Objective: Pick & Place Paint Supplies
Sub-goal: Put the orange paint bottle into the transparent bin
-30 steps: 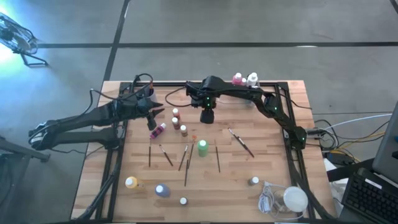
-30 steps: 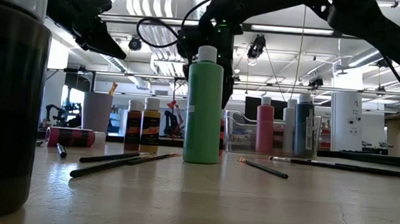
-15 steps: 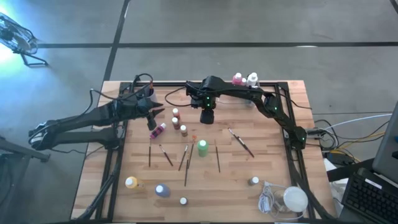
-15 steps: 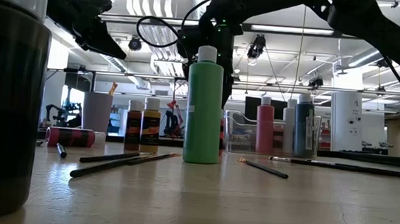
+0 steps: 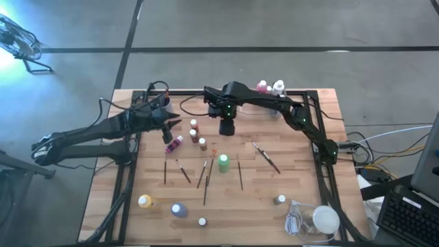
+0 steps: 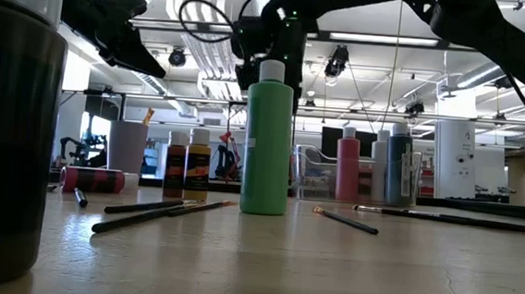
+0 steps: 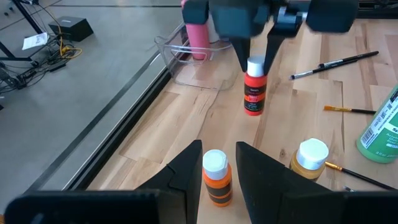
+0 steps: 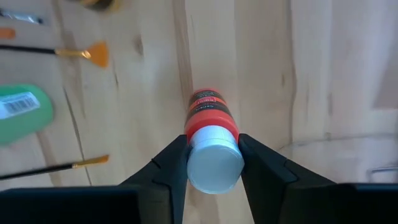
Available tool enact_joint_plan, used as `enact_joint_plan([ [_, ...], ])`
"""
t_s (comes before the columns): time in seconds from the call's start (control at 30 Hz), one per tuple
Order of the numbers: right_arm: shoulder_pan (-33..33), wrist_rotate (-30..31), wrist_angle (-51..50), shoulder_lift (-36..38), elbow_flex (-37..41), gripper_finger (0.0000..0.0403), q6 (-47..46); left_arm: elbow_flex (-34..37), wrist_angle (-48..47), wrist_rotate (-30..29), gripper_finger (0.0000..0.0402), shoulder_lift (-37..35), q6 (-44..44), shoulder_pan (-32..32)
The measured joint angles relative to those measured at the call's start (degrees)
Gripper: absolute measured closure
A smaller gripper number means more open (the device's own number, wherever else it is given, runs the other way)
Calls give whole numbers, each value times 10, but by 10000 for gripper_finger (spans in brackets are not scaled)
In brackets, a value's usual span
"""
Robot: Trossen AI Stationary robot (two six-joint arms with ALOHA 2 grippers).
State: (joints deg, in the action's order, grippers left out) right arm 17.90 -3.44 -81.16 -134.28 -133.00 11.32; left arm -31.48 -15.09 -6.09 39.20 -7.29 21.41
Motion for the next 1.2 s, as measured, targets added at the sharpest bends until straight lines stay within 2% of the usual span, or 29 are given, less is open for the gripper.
enact_joint_plan([
  [0.07,-1,5,-12,1,-21,285,5,0,0,0,298,0,0,0],
  [0.37,0,62,-24,87,-16,289,-6,3,1,0,298,1,0,0],
  [0.57,5,127,-21,158,-16,281,-22,9,11,-3,298,1,0,0],
  [0.73,23,138,-22,194,-16,289,-28,9,21,-4,298,1,0,0],
  [0.97,59,161,-39,191,-16,289,-13,9,28,-5,298,1,0,0],
  [1.2,95,161,-39,150,-11,289,1,9,28,-5,298,1,-2,0],
])
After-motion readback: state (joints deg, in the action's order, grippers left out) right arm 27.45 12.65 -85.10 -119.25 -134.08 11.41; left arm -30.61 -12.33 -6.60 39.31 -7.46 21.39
